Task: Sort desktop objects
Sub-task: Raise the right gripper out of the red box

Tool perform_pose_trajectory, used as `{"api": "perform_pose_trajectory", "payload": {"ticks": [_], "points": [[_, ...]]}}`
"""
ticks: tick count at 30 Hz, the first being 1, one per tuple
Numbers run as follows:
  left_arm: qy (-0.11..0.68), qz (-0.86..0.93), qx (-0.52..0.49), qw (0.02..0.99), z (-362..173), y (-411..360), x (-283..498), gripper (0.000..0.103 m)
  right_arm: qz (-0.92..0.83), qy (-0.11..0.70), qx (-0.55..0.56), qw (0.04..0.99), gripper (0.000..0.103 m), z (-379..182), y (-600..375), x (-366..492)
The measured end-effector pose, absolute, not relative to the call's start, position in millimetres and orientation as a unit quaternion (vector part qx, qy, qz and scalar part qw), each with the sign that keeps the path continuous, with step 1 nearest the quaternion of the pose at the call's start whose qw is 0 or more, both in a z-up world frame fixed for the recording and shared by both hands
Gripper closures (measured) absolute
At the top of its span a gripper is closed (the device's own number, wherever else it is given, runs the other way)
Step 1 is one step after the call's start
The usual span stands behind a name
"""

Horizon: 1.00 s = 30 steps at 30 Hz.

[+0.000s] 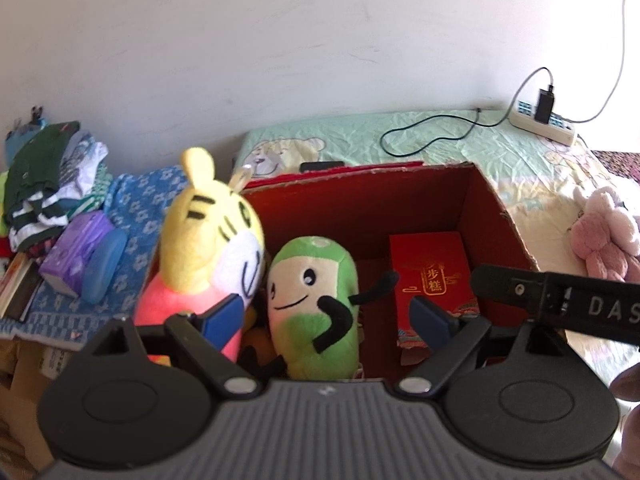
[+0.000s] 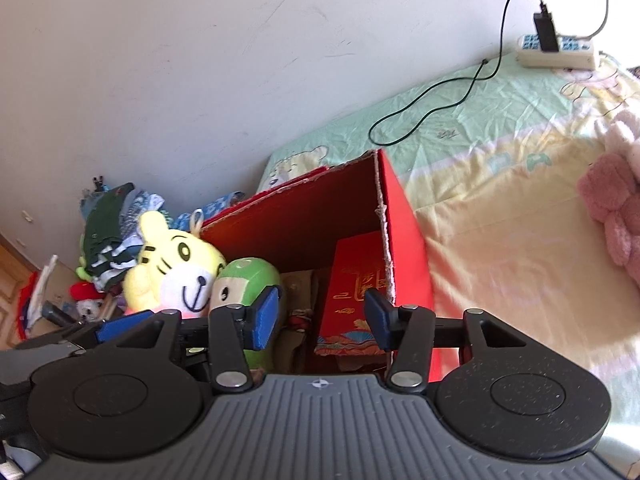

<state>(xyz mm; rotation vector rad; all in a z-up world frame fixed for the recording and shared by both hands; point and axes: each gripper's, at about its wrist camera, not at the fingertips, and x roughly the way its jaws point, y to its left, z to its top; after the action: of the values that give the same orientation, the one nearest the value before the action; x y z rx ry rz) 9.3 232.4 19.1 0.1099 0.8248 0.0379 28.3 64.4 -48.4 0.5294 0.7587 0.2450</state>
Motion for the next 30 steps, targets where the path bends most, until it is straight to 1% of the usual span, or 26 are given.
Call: {"api": "perform_pose_trajectory", "payload": {"ticks": [3,11,18,24,30], "points": [[0.405,0.033,0.049,0.912,21.0,230.4,5.4,0.013,0.136,0.364,0.268,0.881,0.051,-47.1,61.0,26.6],[0.401,0.060,0.029,0.914,30.5,220.5,-12.2,0.013,0.191,0.362,0.260,0.874,0.052,-39.2,54.0,17.5],[0.396,0.078,0.017,0.915,36.8,202.3,-29.1,0.009,0.213,0.357,0.261,0.871,0.052,-34.9,37.1,12.1],[0.409,0.071,-0.003,0.910,31.0,185.4,-41.4,0.007,0.220,0.365,0.251,0.869,0.052,-40.1,18.4,6.1],[0.431,0.029,-0.024,0.902,11.5,154.7,-53.3,0.005,0.206,0.380,0.240,0.869,0.052,-54.4,-10.2,-3.7]]}}
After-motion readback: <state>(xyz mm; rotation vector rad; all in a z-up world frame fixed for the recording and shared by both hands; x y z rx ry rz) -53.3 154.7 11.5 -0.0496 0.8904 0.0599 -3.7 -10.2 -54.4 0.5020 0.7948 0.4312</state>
